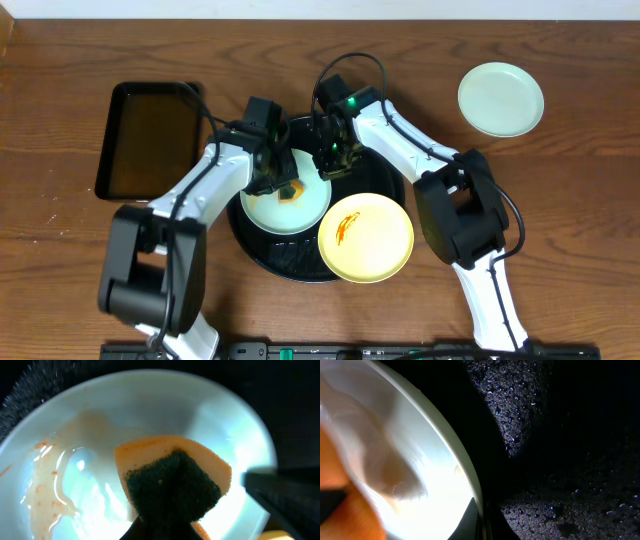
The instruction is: Clean dirty plates on tray and stack at the side
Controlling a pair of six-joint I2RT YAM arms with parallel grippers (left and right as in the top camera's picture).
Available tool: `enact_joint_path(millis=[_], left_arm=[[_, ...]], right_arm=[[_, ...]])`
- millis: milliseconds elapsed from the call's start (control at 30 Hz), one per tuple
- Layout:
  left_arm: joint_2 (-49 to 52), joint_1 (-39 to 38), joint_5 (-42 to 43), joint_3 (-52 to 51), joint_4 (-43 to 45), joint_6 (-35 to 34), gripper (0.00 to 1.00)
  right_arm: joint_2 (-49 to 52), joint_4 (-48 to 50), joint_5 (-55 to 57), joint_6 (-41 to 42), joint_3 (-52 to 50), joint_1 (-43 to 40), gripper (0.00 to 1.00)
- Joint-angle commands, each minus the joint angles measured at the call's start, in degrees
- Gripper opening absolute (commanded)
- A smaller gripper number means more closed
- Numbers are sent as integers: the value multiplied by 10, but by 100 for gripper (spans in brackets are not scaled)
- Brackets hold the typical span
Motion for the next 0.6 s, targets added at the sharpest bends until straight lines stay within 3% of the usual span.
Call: enact_joint_path(millis=[0,133,367,567], left_arm=[[36,4,12,-8,-3,16,8],[37,12,-7,-8,-22,50,7],[38,23,-176,-12,-56,112,7],[38,23,-280,-12,-54,113,7]], right_arm=[[8,-3,20,7,-1,0,1],[8,-5,20,7,1,0,1],[8,-7,20,7,2,0,1],[8,-14,20,6,2,0,1]])
